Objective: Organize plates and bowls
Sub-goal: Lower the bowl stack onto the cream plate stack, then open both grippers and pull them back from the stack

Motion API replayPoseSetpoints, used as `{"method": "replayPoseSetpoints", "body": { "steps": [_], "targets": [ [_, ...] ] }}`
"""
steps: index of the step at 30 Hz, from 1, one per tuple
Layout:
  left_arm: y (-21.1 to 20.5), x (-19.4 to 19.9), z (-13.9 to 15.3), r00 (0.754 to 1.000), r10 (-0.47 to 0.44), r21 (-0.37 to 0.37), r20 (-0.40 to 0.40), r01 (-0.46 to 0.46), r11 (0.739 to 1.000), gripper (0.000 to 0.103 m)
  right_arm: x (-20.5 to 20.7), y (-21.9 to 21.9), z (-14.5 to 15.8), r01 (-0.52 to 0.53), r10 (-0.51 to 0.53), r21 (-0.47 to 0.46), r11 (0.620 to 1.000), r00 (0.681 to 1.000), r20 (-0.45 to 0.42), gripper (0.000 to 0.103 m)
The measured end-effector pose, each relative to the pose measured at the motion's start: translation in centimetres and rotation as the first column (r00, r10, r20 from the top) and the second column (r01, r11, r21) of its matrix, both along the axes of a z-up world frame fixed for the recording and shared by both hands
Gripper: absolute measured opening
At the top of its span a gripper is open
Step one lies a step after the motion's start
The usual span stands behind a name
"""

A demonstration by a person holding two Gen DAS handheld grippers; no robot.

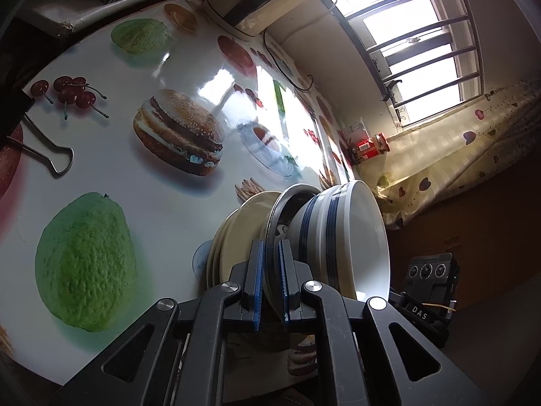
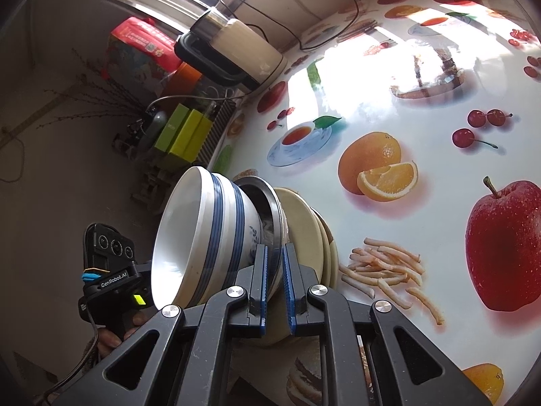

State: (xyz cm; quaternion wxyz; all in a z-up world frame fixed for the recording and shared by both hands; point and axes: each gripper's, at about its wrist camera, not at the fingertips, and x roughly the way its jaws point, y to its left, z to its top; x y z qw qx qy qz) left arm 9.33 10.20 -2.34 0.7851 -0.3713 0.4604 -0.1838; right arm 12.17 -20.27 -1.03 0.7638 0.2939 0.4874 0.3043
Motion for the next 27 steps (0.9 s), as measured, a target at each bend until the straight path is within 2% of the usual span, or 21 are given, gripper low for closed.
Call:
{"method": "replayPoseSetpoints", "body": {
  "steps": [11,13,17,19,22,27],
  "targets": [
    [0.5,-0.2,0.0,1.0,0.017,0.027,0.007,-0.017,1.0,0.011,0.0,-0.5,0.1,0.02,-0.02,-0.027,0.999,1.0,0.003,0.015],
    [0.4,-0.4,0.2,1.0,0.018,0.049,0.014,-0.018,0.999,0.013,0.0,-0.5,0.2,0.022,-0.022,-0.039,0.999,1.0,0.008,0.021],
    [0.5,-0.7,0.6,0.999,0.031,0.096,0.025,-0.033,0.995,0.027,-0.3,-0.6,0.4,0.036,-0.034,-0.075,0.997,0.999,0.027,0.03],
    [0.4,-0.9,0.7,0.999,0.031,0.106,0.031,-0.034,0.994,0.03,-0.4,-0.8,0.6,0.042,-0.039,-0.08,0.996,0.999,0.033,0.034],
    [-0.2,-1.3,1.5,0.997,0.038,0.215,0.063,-0.051,0.975,0.039,-0.8,-0.8,0.9,0.053,-0.047,-0.12,0.991,0.997,0.058,0.042],
    [-0.9,-1.9,2.1,0.996,0.042,0.288,0.083,-0.064,0.956,0.04,-1.7,-0.7,1.6,0.07,-0.048,-0.203,0.977,0.993,0.11,0.048]
  ]
}}
